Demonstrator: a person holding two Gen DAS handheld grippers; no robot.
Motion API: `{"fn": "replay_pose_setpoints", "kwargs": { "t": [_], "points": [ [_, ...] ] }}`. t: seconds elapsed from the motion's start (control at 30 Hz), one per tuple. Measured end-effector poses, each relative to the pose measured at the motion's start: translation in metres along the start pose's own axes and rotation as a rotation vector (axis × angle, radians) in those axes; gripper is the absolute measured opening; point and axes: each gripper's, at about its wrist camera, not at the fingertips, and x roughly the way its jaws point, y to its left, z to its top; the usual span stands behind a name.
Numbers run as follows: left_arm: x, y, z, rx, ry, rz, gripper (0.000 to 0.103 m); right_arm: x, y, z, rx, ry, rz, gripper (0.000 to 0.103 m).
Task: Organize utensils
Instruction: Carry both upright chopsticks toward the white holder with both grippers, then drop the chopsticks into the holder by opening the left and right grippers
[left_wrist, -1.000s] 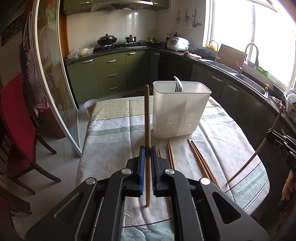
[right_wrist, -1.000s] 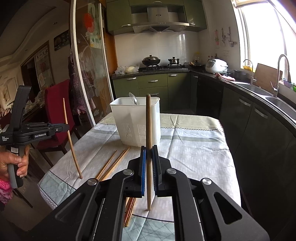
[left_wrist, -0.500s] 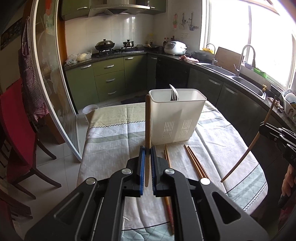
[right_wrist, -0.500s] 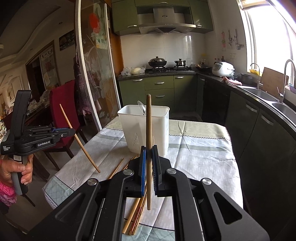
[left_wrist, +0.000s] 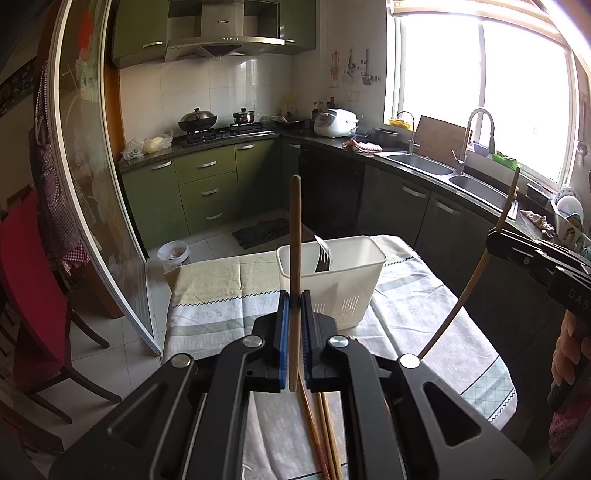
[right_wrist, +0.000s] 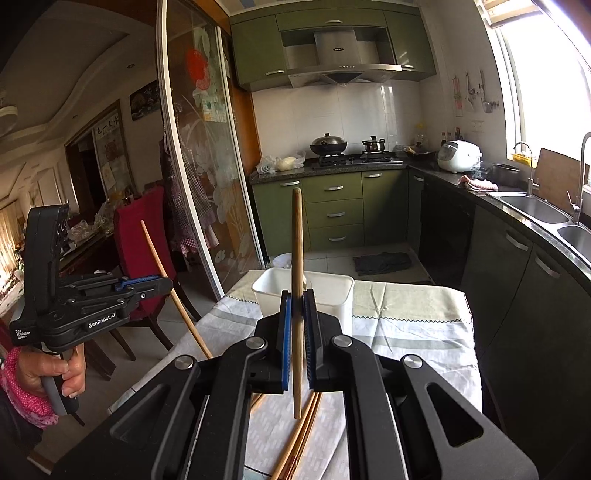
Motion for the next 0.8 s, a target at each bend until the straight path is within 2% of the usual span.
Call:
{"fn": "replay_pose_setpoints", "kwargs": {
  "t": [0.47, 0.67, 0.8],
  "points": [
    [-0.017, -0.025, 0.086, 0.051, -0.145, 0.003, 0.006, 0.012, -0.006, 0.087, 0.010, -0.114, -0.030, 0.007],
    [-0.002, -0.037, 0.109, 0.055, -0.190, 0.010, 0.006, 0.038, -0.016, 0.113, 0.018, -0.150, -0.074, 0.007],
    [0.017, -0.040, 0.116, 0.057, -0.216, 0.024, 0.006, 0.065, -0.027, 0.117, 0.027, -0.140, -0.080, 0.007]
  ]
}}
